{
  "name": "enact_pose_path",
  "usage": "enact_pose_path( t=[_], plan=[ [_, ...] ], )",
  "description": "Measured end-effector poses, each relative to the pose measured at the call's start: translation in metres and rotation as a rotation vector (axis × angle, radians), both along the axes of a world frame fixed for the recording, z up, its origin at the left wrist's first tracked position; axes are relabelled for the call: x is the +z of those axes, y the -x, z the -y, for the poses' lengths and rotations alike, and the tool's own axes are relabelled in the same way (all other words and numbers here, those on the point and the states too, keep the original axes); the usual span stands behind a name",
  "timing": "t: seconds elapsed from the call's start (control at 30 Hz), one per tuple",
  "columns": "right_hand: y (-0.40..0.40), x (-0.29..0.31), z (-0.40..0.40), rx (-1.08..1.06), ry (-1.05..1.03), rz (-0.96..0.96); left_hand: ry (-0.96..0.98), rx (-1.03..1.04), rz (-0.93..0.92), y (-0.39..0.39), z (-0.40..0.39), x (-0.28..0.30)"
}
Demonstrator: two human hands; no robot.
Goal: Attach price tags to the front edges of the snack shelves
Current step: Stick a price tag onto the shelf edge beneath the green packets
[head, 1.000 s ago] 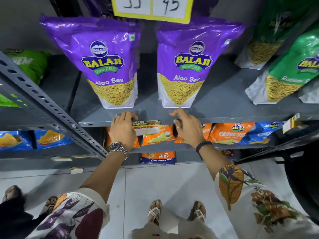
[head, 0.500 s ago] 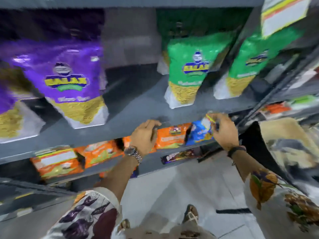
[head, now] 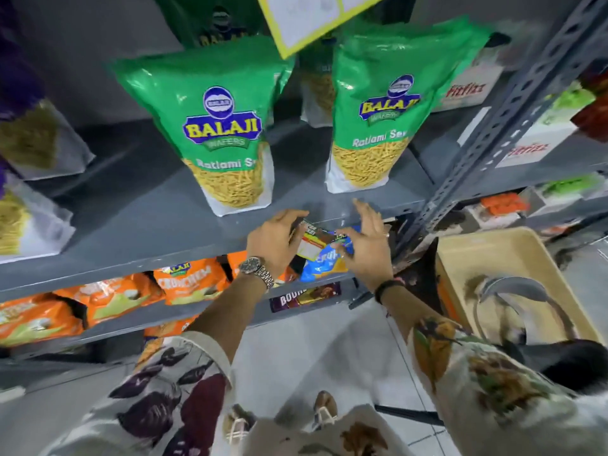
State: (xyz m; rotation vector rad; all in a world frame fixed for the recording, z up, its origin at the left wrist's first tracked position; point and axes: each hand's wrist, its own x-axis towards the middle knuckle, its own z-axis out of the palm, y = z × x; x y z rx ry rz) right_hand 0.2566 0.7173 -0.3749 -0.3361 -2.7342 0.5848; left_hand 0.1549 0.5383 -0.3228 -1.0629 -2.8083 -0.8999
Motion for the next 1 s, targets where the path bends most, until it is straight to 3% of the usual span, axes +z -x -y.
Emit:
enact_pose_path(
  t=[0.27, 0.5, 0.73, 1.0],
  plan=[
    [0.007, -0.006, -0.001, 0.051, 0.011, -0.082, 0.024, 0.061, -0.044, 0.007, -0.007, -0.002],
    [0.018, 0.024, -0.007, 0.017, 0.040, -0.087, -0.162, 0.143, 0.001, 0.000, -0.006, -0.004],
    [0.012, 0.014, -0.023, 0.176, -0.155, -0.046, 0.001, 0.091, -0.040, -0.008, 0.014, -0.028],
    [0.019, 0.022, -0.019, 0.079, -0.160, -0.097, -0.015, 0.161, -0.041, -0.004, 0.010, -0.024]
  ],
)
